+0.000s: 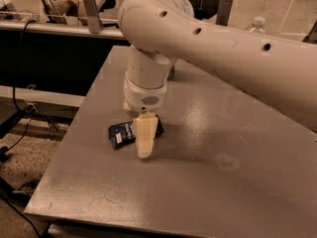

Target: Pick rxbar blueberry

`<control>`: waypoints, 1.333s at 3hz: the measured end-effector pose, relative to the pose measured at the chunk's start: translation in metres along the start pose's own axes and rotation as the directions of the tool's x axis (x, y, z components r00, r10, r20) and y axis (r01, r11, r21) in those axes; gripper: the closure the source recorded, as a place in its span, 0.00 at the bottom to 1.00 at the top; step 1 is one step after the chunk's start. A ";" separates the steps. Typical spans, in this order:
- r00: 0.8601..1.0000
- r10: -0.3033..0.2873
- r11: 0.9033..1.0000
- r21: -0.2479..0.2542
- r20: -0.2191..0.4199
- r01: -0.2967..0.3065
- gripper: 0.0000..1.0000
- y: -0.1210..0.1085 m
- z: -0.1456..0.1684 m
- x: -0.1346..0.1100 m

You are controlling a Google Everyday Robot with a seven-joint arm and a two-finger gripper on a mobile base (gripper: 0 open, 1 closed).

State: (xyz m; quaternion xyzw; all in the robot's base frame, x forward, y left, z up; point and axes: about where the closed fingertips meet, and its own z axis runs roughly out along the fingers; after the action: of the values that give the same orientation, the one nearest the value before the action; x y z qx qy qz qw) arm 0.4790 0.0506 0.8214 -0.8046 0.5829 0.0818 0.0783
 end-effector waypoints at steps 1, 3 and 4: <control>1.000 -0.009 1.000 -0.023 -0.012 0.009 0.41 0.002 0.003 0.000; 1.000 -0.010 1.000 -0.025 -0.013 0.009 0.87 0.002 -0.008 -0.003; 0.999 0.031 0.999 -0.024 0.010 -0.030 1.00 0.000 -0.014 0.007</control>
Offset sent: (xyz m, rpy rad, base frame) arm -0.0034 -0.0021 -0.0025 -0.0338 0.0422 0.0232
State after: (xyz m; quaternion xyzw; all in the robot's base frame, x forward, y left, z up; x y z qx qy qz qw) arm 0.4817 0.0406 0.8335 -0.7960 0.5937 0.0941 0.0708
